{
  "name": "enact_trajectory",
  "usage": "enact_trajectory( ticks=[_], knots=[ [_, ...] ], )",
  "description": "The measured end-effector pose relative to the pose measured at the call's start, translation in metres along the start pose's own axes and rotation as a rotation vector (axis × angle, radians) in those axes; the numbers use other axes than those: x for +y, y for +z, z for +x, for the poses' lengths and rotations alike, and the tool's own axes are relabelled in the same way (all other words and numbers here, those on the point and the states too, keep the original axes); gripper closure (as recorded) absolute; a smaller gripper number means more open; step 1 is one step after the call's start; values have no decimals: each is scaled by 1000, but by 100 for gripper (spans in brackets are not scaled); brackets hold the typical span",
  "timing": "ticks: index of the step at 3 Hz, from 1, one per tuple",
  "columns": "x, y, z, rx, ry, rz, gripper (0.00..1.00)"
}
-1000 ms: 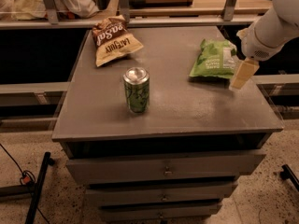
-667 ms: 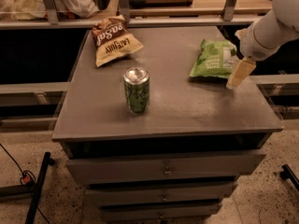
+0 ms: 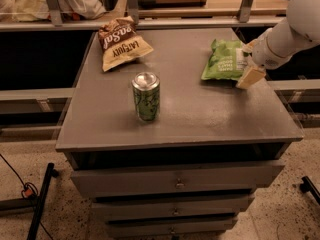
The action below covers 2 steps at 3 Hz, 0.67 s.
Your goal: Move green rice chip bag near brown chip bag
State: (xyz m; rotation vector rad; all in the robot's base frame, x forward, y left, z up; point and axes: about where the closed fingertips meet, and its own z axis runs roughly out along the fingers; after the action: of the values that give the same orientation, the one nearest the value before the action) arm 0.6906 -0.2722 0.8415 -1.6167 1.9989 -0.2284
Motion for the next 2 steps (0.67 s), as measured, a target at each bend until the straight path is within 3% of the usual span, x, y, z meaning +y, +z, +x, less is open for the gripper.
enact_trajectory(
  ticks=[2],
  knots=[
    [5,5,-3,-9,31,-27,88]
  ],
)
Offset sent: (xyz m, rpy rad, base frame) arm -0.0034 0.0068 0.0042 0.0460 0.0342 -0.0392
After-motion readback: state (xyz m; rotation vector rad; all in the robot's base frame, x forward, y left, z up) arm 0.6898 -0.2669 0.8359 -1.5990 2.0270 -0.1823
